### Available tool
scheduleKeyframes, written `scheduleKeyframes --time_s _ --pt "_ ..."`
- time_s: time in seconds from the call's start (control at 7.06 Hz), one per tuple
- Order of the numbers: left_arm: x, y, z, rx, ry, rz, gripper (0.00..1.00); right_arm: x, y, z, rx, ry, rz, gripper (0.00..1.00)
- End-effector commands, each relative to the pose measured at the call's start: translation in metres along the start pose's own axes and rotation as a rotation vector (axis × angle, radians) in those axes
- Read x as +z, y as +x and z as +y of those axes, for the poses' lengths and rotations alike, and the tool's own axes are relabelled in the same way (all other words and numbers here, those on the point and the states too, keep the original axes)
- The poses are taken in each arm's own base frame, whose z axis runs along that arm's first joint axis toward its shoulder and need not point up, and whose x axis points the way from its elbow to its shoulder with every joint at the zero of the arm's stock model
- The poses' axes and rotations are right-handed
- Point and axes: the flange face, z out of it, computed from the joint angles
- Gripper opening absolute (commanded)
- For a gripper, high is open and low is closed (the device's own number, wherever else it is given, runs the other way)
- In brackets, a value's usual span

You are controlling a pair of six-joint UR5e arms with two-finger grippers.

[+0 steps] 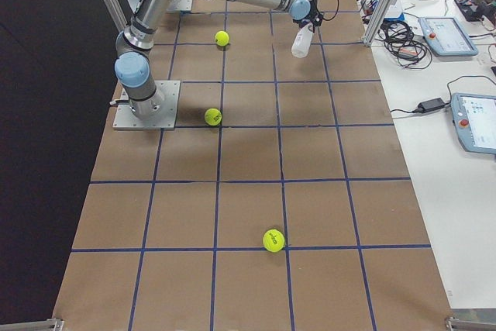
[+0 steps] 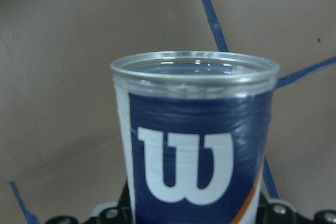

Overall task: Lift up tennis ball bucket
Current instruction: 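Close the right gripper on the can and carry it toward the table center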

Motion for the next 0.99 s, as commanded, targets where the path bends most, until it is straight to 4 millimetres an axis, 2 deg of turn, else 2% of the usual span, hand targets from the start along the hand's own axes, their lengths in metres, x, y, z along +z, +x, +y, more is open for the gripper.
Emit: scheduleKeyframes --time_s 0.0,0.14,0.42,0.57,0.71,0.85 --pt "0.001 0.000 0.000 0.000 -0.004 0.000 1.00 0.022 -0.010 -0.020 -0.172 0.010 0.026 0.66" --pt "0.001 0.000 0.000 0.000 -0.003 0.000 1.00 0.030 -0.013 -0.026 -0.203 0.021 0.038 0.66" --pt "0.001 0.000 0.000 0.000 -0.003 0.000 1.00 0.041 -0.017 -0.023 -0.271 0.008 0.022 0.66" --pt "0.001 -0.001 0.000 -0.002 -0.003 0.000 1.00 0.044 -0.018 -0.021 -0.268 -0.010 0.024 0.71" --pt "0.002 -0.001 0.000 0.000 -0.006 -0.002 1.00 0.047 -0.020 -0.019 -0.264 -0.010 0.012 0.99" --pt "0.003 -0.002 0.000 -0.002 -0.007 -0.002 1.00 0.053 -0.024 -0.015 -0.264 -0.027 0.004 1.00"
